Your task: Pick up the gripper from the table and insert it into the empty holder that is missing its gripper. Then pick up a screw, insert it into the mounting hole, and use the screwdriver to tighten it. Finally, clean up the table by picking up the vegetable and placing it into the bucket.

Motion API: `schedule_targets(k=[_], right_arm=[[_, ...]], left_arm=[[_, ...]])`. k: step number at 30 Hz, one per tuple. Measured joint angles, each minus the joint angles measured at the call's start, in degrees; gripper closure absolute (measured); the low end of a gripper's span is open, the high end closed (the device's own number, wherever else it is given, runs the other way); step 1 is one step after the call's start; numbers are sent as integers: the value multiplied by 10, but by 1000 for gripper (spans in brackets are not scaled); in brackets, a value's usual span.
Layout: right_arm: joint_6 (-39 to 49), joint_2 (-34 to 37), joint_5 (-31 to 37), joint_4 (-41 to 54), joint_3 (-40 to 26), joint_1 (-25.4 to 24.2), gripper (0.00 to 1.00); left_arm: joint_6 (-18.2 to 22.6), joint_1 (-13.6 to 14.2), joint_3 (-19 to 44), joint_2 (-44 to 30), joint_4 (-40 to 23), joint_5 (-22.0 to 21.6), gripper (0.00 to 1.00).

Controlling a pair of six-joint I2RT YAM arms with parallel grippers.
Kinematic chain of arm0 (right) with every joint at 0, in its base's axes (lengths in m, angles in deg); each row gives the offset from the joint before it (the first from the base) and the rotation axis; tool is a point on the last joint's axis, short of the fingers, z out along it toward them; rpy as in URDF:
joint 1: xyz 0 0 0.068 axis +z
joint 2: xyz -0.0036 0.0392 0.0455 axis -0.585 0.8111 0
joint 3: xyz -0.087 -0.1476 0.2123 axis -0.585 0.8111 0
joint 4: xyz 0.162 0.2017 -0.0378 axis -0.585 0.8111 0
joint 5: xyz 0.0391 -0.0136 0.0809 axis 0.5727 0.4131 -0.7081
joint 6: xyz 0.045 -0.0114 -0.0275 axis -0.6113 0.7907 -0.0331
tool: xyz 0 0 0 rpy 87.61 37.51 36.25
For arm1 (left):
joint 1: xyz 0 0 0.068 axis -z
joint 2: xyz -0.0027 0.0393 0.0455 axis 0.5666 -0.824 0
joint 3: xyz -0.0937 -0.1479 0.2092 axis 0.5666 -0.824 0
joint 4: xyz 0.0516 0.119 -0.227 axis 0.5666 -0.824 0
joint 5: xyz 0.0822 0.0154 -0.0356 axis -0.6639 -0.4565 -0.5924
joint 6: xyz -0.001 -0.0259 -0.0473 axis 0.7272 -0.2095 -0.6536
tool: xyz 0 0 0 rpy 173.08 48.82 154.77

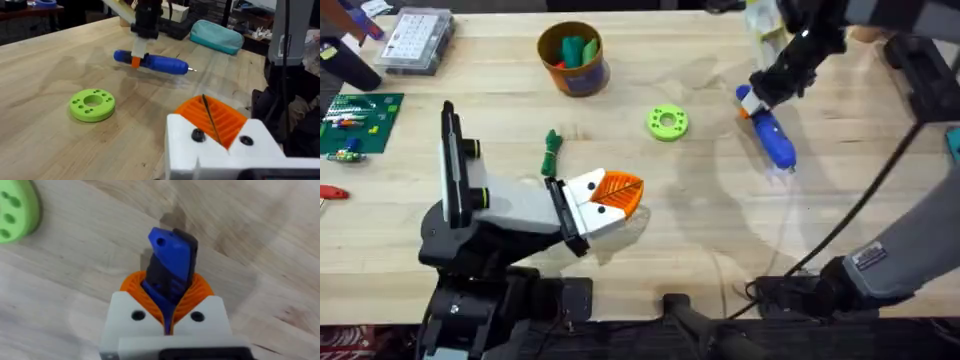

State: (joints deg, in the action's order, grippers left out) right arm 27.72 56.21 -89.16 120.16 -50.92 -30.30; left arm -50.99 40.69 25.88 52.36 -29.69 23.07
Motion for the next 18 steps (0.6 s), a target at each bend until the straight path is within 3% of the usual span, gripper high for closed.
schedule_targets(k=[18], right_arm=[[-33, -261, -8, 86, -24, 0, 976]], left_arm=[[0, 0, 0, 0, 0, 0, 984]])
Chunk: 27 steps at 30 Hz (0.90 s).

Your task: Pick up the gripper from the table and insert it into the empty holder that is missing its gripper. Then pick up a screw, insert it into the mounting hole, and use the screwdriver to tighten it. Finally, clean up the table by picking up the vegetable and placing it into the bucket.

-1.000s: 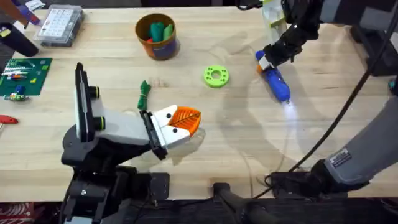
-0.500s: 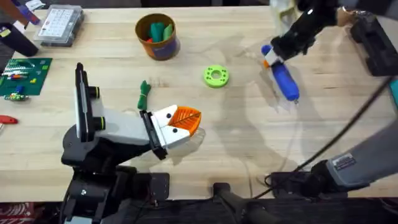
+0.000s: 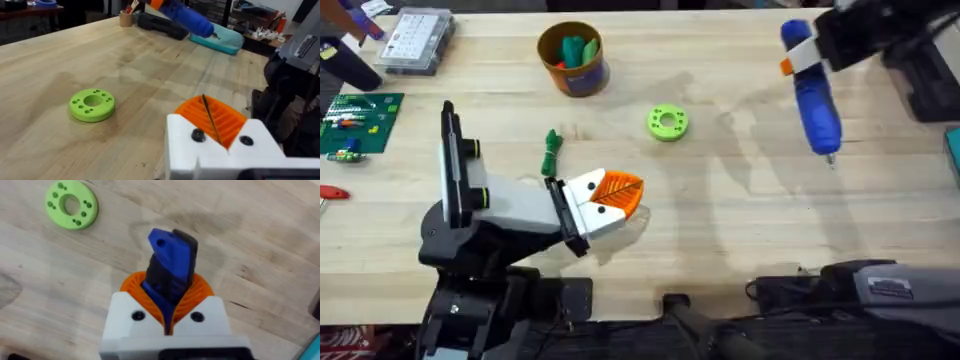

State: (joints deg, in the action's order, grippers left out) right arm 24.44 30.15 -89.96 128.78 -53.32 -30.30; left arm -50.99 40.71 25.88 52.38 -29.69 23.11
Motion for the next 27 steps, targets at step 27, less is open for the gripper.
schedule_targets(k=[27], right_arm=[[-72, -402, -35, 49, 45, 0, 976]], left_arm=[[0, 0, 0, 0, 0, 0, 984]])
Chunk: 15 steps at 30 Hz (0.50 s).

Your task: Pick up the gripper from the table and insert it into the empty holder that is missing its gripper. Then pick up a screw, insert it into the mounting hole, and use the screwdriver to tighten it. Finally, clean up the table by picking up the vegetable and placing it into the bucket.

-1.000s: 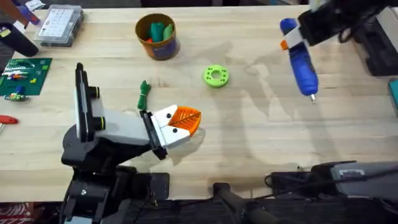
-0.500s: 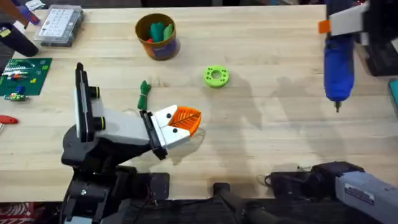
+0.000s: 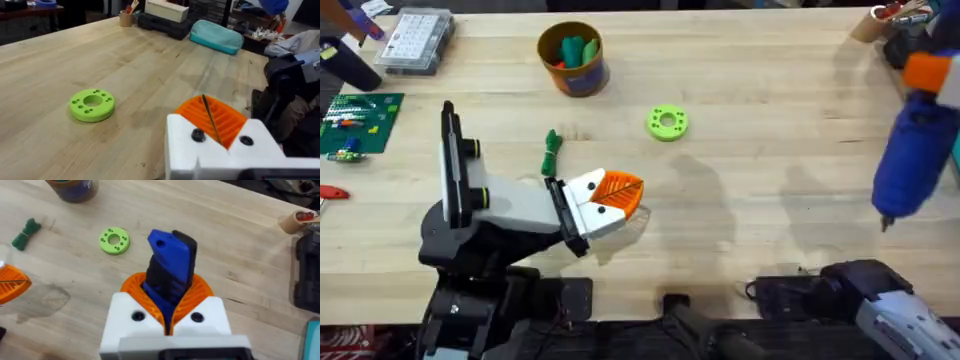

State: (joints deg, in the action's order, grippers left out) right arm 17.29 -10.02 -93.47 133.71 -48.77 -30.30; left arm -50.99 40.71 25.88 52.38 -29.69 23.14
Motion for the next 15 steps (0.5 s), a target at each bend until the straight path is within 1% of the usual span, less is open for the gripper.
schedule_targets(k=[3, 6, 15], right_arm=[[-6, -45, -9, -30, 34, 0, 976], [-9, -67, -34, -70, 59, 0, 976], [-40, -75, -169, -231, 141, 0, 976]], left_arm=[[0, 0, 0, 0, 0, 0, 984], [0, 0, 0, 0, 0, 0, 984], [0, 0, 0, 0, 0, 0, 984]])
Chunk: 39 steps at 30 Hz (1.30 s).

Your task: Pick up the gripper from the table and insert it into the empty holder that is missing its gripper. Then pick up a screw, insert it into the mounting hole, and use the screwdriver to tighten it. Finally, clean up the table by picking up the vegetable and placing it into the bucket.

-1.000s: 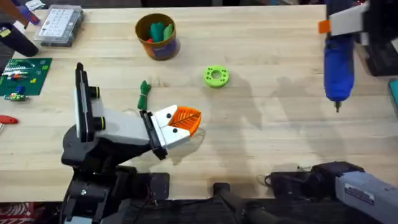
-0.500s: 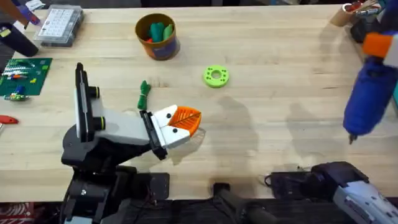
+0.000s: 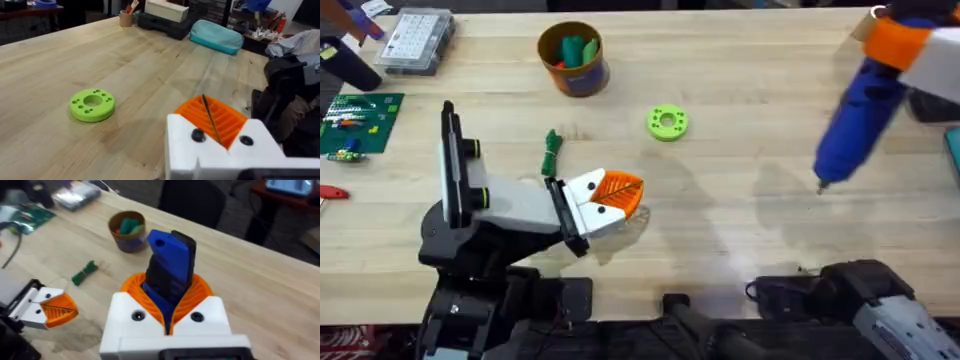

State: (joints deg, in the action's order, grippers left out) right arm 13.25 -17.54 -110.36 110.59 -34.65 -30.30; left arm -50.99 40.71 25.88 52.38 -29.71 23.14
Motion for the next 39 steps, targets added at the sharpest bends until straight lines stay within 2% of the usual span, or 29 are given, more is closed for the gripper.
schedule_targets(k=[10, 24, 31, 39], right_arm=[[-32, 3, -135, -175, 79, 0, 976], [-59, 4, -257, -261, 82, 6, 976], [-73, 9, -281, -290, 82, 47, 976], [-78, 55, -287, -339, 82, 130, 976]], left_arm=[[0, 0, 0, 0, 0, 0, 984], [0, 0, 0, 0, 0, 0, 984], [0, 0, 0, 0, 0, 0, 984], [0, 0, 0, 0, 0, 0, 984]])
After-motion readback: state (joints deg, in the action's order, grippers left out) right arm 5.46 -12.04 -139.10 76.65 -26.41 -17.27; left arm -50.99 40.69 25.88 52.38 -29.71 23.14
